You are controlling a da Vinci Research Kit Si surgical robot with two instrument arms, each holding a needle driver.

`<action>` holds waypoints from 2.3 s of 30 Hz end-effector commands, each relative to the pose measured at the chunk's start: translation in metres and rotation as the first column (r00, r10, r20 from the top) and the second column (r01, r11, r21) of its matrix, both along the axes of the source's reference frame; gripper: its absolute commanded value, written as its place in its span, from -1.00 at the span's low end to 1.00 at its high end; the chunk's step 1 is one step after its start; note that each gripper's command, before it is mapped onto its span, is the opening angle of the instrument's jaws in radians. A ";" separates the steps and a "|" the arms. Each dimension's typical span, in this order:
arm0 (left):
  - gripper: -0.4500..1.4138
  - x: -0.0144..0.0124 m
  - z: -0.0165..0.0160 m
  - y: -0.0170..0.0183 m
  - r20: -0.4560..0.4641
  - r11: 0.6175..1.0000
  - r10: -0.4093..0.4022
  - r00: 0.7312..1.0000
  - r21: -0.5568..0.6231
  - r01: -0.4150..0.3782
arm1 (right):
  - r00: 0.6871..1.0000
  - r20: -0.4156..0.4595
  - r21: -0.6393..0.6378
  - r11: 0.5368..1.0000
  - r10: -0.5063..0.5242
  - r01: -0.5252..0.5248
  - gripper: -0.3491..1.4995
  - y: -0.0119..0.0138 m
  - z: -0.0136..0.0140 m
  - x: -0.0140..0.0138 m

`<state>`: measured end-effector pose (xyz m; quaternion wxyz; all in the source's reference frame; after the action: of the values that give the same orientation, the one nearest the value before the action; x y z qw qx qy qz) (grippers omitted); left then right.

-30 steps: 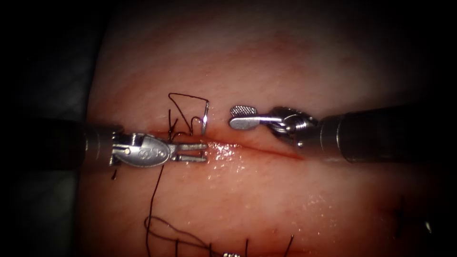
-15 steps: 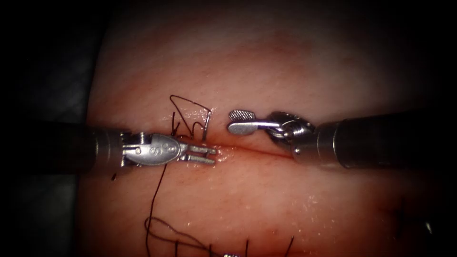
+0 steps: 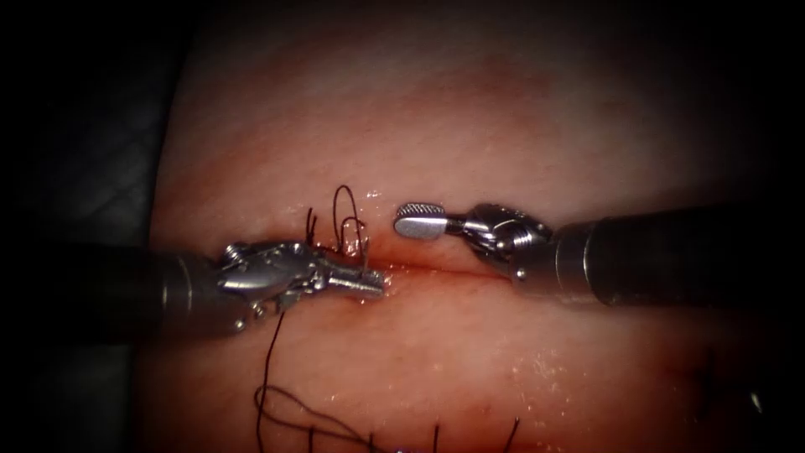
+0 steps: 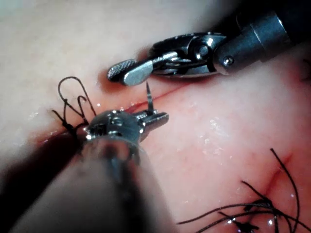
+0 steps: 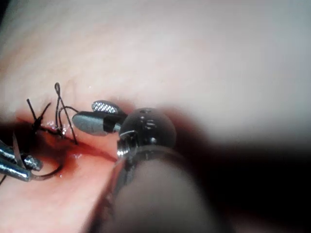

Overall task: Wound Closure
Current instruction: Pull the needle through the skin with the left jaws, then using the right hands, pull the full length of suture through the skin until a tail remains.

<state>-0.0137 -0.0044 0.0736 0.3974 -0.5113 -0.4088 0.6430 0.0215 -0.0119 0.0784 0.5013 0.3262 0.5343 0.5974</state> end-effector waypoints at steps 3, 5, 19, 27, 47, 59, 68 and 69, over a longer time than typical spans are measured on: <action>-1.00 -0.0005 -0.0002 -0.0002 0.001 0.994 -0.009 1.000 0.111 0.009 | 1.000 -0.005 0.006 1.000 0.000 0.000 -0.14 -0.0003 0.0005 0.0006; -1.00 -0.0004 -0.0007 -0.0002 0.004 0.982 -0.011 1.000 0.188 0.011 | 1.000 -0.006 0.012 1.000 0.001 -0.001 -0.14 -0.0003 0.0005 0.0006; -1.00 0.0015 -0.0068 -0.0005 0.186 0.924 0.049 0.981 0.364 -0.115 | 1.000 -0.003 0.013 1.000 0.006 -0.006 -0.02 0.0000 0.0006 0.0008; -1.00 0.0026 -0.0112 -0.0006 0.310 0.961 0.167 0.936 -0.264 -0.084 | 1.000 -0.005 0.013 1.000 0.004 -0.004 0.04 -0.0001 0.0005 0.0006; -1.00 0.0052 -0.0226 0.0025 0.187 0.324 0.208 0.960 -0.939 0.113 | 0.991 0.120 -0.174 0.981 -0.062 0.082 0.00 -0.0009 -0.0022 0.0010; -1.00 0.0075 -0.0252 0.0015 0.164 0.217 0.166 0.972 -0.968 0.126 | 0.911 0.385 -0.466 0.822 -0.146 0.329 0.29 -0.0024 -0.0080 0.0049; -1.00 0.0067 -0.0239 -0.0014 0.162 0.194 0.174 0.971 -0.973 0.128 | 0.865 0.478 -0.512 0.751 -0.153 0.417 0.29 -0.0030 -0.0072 0.0081; -1.00 0.0067 -0.0237 -0.0015 0.163 0.199 0.173 0.971 -0.972 0.128 | 0.856 0.495 -0.525 0.733 -0.150 0.432 0.22 -0.0030 -0.0071 0.0086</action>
<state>-0.0064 -0.0058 0.0494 -0.0776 -0.7125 0.0402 0.6963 0.0294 -0.0147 0.0708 0.7725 0.0874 0.5188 0.3557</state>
